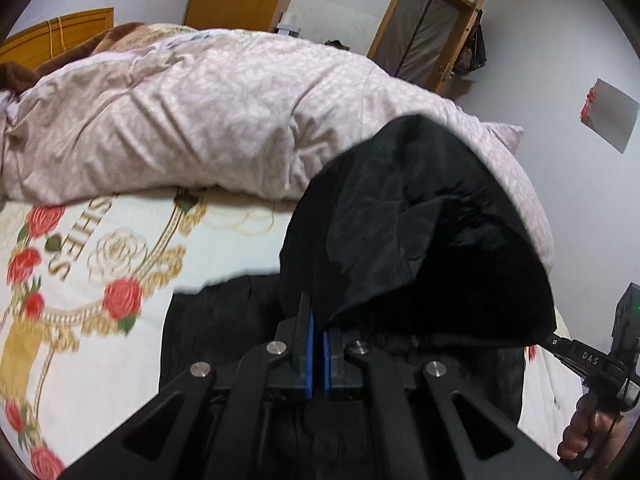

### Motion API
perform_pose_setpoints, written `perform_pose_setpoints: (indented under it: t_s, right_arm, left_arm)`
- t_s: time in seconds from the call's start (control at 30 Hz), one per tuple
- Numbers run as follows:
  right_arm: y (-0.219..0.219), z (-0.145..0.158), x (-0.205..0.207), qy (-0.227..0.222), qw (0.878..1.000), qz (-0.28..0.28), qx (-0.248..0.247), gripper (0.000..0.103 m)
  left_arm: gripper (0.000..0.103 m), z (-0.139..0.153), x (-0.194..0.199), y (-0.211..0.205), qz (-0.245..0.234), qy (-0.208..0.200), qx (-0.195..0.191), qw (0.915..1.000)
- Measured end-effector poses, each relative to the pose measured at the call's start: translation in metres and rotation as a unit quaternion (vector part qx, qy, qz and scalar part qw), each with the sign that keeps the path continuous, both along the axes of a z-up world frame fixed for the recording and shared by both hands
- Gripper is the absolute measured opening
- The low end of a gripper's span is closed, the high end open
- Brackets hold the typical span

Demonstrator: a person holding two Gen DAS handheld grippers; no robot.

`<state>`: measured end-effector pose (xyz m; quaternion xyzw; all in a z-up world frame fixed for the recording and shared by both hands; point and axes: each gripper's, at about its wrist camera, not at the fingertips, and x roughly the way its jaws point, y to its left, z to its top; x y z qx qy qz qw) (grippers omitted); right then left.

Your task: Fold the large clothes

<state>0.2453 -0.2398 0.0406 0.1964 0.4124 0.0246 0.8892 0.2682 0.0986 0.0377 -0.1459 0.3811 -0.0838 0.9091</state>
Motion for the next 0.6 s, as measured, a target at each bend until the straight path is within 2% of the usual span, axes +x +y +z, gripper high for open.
perform_pose_setpoints:
  t_s: [0.2, 0.4, 0.53, 0.6]
  right_arm:
    - [-0.004, -0.039, -0.048, 0.043, 0.999, -0.005, 0.021, 0.003]
    - [-0.007, -0.067, -0.066, 0.070, 0.997, -0.004, 0.033, 0.003]
    - [-0.012, -0.077, -0.073, 0.098, 0.995, -0.009, 0.032, 0.004]
    - [-0.018, -0.077, -0.079, 0.100, 0.994, -0.015, 0.032, 0.015]
  left_arm:
    - [0.004, -0.031, -0.041, 0.001, -0.004, 0.041, 0.010, 0.9991]
    - [0.007, -0.065, -0.062, 0.012, 0.011, 0.086, 0.014, 0.9961]
    - [0.018, -0.074, -0.072, 0.023, 0.026, 0.110, 0.015, 0.9934]
    - [0.025, -0.075, -0.082, 0.031, 0.032, 0.116, 0.009, 0.9927]
